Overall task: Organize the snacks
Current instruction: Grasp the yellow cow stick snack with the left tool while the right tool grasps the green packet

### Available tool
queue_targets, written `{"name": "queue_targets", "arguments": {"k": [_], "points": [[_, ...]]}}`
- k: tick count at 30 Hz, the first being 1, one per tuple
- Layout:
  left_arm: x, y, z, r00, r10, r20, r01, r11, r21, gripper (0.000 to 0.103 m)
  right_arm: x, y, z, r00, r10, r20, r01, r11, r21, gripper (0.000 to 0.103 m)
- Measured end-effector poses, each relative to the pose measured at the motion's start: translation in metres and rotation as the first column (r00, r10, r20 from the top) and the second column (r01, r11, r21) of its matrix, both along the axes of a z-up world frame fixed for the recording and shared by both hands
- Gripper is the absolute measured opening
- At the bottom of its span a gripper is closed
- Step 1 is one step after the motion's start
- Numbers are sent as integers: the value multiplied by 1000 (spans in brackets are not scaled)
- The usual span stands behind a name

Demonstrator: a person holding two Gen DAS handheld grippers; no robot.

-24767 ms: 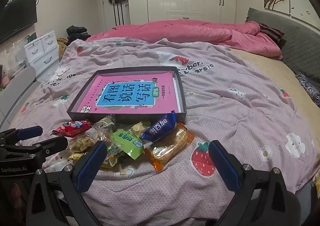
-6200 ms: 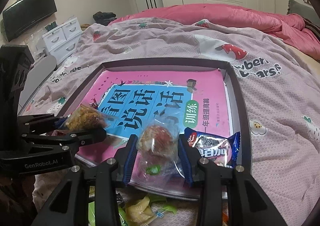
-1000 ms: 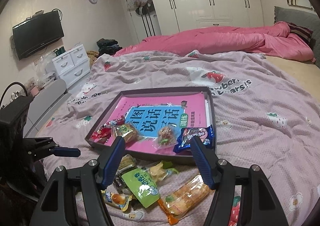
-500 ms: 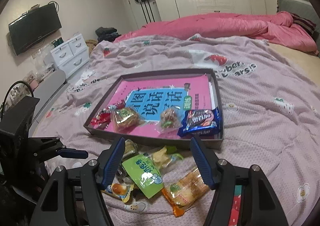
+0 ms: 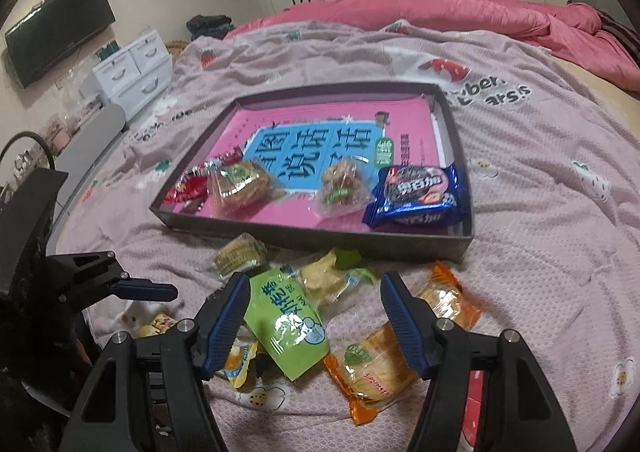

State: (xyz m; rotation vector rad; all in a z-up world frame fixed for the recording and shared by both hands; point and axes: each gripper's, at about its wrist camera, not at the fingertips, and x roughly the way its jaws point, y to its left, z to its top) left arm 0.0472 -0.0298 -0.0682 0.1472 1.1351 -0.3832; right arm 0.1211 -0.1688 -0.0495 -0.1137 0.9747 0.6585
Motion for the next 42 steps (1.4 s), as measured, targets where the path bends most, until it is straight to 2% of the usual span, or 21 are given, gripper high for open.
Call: {"name": "queue_targets", "arguments": {"k": [12, 20, 29, 30, 32, 34, 35, 39, 42], "points": [[6, 1, -5, 1000, 4, -11, -4, 1000, 4, 78, 21, 15, -25, 995, -4, -101, -1, 999, -54, 67], [9, -3, -10, 1000, 0, -21, 0, 1000, 4, 77, 31, 21, -36, 986, 18, -164, -25, 999, -40, 65], [13, -5, -13, 1000, 8, -26, -8, 1000, -2, 77, 31, 22, -35, 985, 46, -164, -51, 998, -27, 58], [13, -5, -13, 1000, 10, -26, -10, 1000, -4, 75, 30, 22, -35, 986, 48, -162, -52, 998, -20, 57], [14, -4, -13, 1000, 13, -26, -13, 1000, -12, 74, 31, 21, -34, 985, 50, -164, -50, 999, 5, 47], [14, -4, -14, 1000, 12, -26, -13, 1000, -18, 71, 32, 20, -35, 985, 50, -165, -49, 999, 10, 45], [14, -5, -14, 1000, 10, -25, -11, 1000, -21, 65, 32, 21, -35, 985, 48, -164, -47, 999, 13, 45], [14, -9, -15, 1000, -1, -28, 0, 1000, -22, 56, 34, 24, -38, 982, 59, -180, -58, 998, 12, 48], [14, -12, -17, 1000, -1, -31, 1, 1000, -20, 55, 33, 31, -42, 981, 64, -183, -69, 997, -22, 54]]}}
